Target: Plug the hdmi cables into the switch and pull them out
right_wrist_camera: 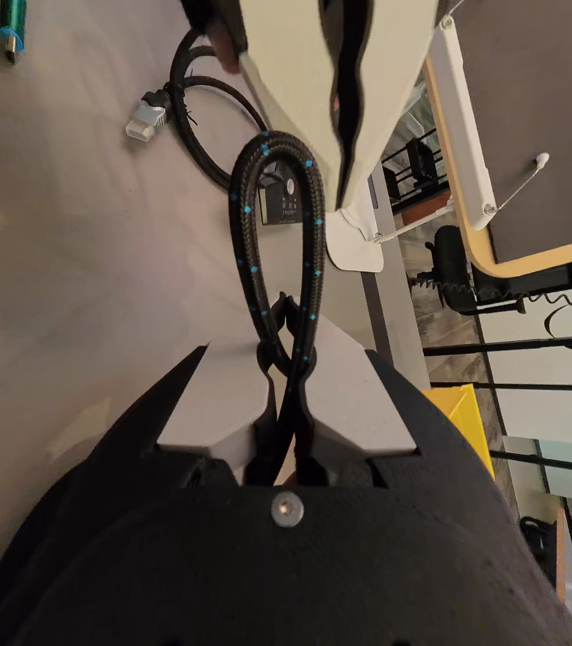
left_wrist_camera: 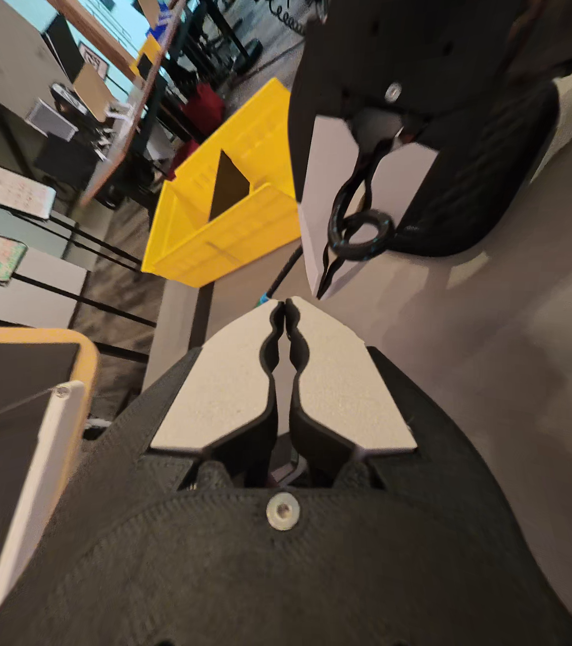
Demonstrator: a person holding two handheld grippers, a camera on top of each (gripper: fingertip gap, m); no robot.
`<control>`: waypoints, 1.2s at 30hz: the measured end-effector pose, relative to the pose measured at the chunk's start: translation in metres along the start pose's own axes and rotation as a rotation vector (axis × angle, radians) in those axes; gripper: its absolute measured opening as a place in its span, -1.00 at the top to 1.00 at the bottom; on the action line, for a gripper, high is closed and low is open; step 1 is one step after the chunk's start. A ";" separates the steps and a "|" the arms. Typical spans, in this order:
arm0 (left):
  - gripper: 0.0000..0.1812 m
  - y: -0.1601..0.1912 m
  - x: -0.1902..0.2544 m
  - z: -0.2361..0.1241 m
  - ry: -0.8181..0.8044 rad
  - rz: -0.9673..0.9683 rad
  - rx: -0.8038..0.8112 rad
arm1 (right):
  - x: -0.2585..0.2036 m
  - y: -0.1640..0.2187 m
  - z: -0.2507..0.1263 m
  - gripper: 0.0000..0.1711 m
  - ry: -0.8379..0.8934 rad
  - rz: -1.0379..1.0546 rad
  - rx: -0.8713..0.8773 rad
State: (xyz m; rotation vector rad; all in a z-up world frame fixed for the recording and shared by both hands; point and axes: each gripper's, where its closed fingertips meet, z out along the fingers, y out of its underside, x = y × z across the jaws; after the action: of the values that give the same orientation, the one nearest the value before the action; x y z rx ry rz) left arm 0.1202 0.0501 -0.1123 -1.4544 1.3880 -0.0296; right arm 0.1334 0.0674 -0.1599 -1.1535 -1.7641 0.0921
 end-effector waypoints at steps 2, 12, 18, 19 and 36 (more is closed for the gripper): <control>1.00 -0.013 -0.005 -0.008 -0.020 0.035 0.029 | 0.003 -0.006 0.000 1.00 -0.028 0.004 0.027; 1.00 -0.064 -0.014 -0.029 -0.043 0.110 0.154 | 0.007 -0.028 0.005 1.00 -0.185 0.039 0.127; 1.00 -0.076 -0.015 -0.033 -0.028 0.140 0.182 | 0.001 -0.037 0.006 1.00 -0.211 0.015 0.138; 1.00 -0.077 -0.015 -0.033 -0.030 0.153 0.184 | 0.001 -0.038 0.005 1.00 -0.213 0.015 0.140; 1.00 -0.064 -0.043 -0.041 -0.057 -0.129 0.215 | 0.020 -0.054 -0.020 1.00 -0.071 0.002 0.188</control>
State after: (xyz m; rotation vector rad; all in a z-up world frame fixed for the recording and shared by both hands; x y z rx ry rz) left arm 0.1251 0.0385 -0.0260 -1.3518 1.2046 -0.2116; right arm 0.1120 0.0438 -0.1075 -1.0267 -1.7757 0.2968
